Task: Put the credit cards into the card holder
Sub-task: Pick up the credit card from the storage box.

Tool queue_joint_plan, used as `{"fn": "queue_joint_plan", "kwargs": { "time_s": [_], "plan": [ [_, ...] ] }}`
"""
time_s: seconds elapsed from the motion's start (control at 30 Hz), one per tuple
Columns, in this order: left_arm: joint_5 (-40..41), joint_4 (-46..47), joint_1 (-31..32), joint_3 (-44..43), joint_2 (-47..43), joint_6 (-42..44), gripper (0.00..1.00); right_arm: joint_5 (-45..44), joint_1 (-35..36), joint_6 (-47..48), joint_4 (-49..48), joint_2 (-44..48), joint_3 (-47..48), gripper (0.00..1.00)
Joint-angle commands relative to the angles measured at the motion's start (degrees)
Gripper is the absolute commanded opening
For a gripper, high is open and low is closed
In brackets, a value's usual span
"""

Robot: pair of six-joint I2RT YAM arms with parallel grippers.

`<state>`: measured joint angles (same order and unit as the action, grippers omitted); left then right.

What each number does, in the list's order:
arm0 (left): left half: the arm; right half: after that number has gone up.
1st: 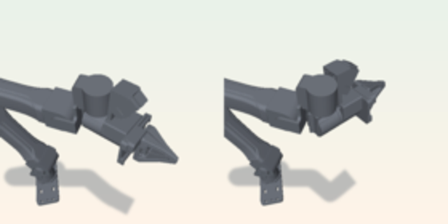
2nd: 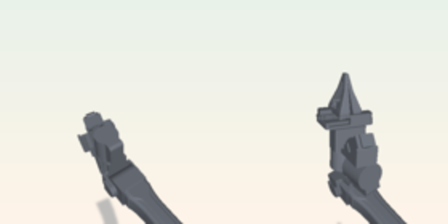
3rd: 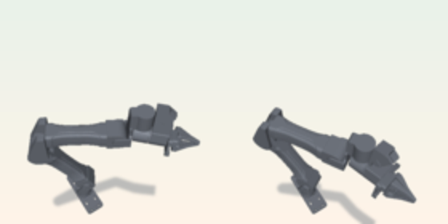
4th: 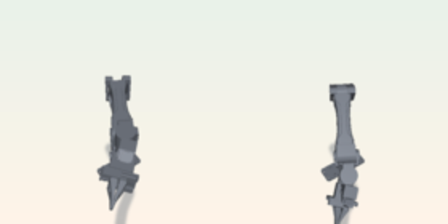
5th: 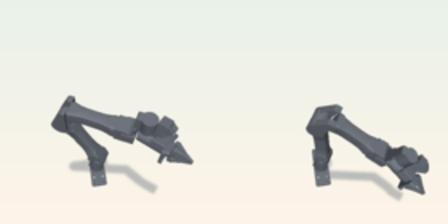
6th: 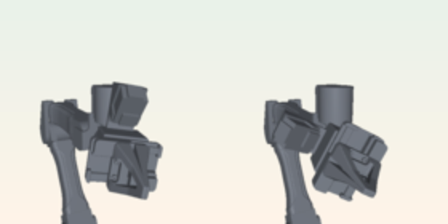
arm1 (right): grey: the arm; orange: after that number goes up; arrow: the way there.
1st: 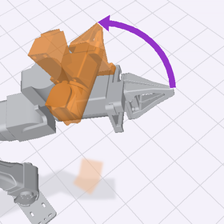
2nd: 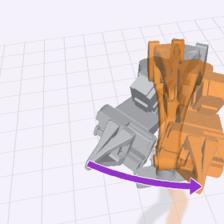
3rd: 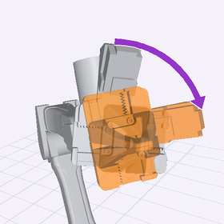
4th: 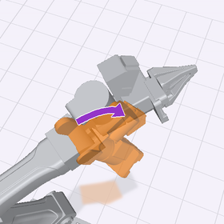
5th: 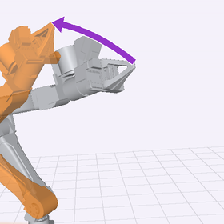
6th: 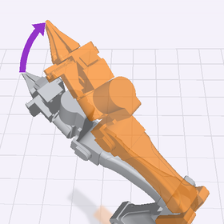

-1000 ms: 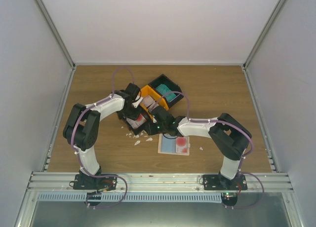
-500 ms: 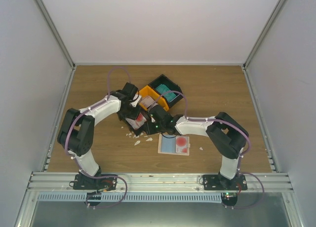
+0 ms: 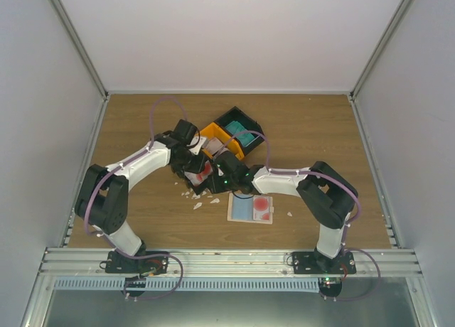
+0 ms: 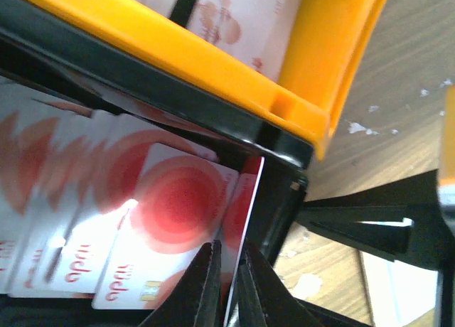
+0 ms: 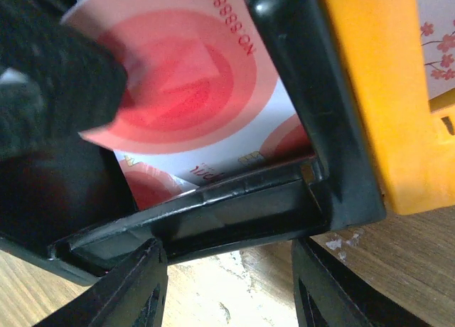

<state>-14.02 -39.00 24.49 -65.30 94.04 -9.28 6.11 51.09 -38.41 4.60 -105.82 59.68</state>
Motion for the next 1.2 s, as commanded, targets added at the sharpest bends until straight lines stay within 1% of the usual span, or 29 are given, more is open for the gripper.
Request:
{"fn": "queue_joint_plan", "kwargs": {
  "time_s": [0.0,0.07,0.13,0.2,0.3,0.47,0.67,0.73,0.87,0.97,1.07,1.17],
  "plan": [
    [-5.44,4.83,0.92,2.07,0.21,-2.23,0.10,-0.59,-0.58,-0.86,-1.62,-0.25,-0.28,0.48],
    [-5.55,5.85,0.96,2.74,0.35,-2.32,0.10,0.39,-0.85,-0.80,-2.25,-0.13,-0.59,0.48],
    [-5.13,6.37,0.96,3.14,0.40,-2.52,0.06,1.16,-0.99,-0.66,-2.74,-0.09,-0.62,0.48],
    [-3.48,6.23,1.07,3.06,0.00,-2.83,0.01,1.65,-1.08,-0.44,-3.38,0.00,-0.85,0.48],
    [0.29,5.41,1.30,2.56,-2.40,-2.62,0.00,2.66,-1.32,-0.19,-4.39,-0.47,-0.84,0.48],
    [10.57,2.92,1.43,1.42,-9.23,-4.86,0.00,3.12,-1.43,-0.51,-5.92,-2.20,0.88,0.48],
    [22.11,3.70,1.36,3.58,-21.47,-10.42,0.00,4.66,-1.39,-1.00,-8.23,-5.60,4.39,0.47],
    [23.77,4.53,1.35,4.58,-25.25,-11.36,0.00,5.10,-1.43,-1.13,-9.43,-6.76,5.53,0.47],
    [21.54,6.46,1.37,5.94,-30.62,-11.18,0.00,5.99,-1.43,-0.80,-10.07,-8.97,9.19,0.47],
    [19.00,6.82,1.40,6.06,-32.91,-10.57,0.00,6.69,-1.44,0.11,-9.90,-8.03,10.35,0.47],
    [15.45,7.15,1.37,5.88,-34.78,-9.73,0.00,7.23,-1.48,1.71,-9.17,-3.69,8.66,0.50],
    [9.03,7.88,1.38,5.47,-36.55,-8.22,0.00,7.08,-1.58,3.38,-8.46,4.42,4.32,0.52]
  ]
}}
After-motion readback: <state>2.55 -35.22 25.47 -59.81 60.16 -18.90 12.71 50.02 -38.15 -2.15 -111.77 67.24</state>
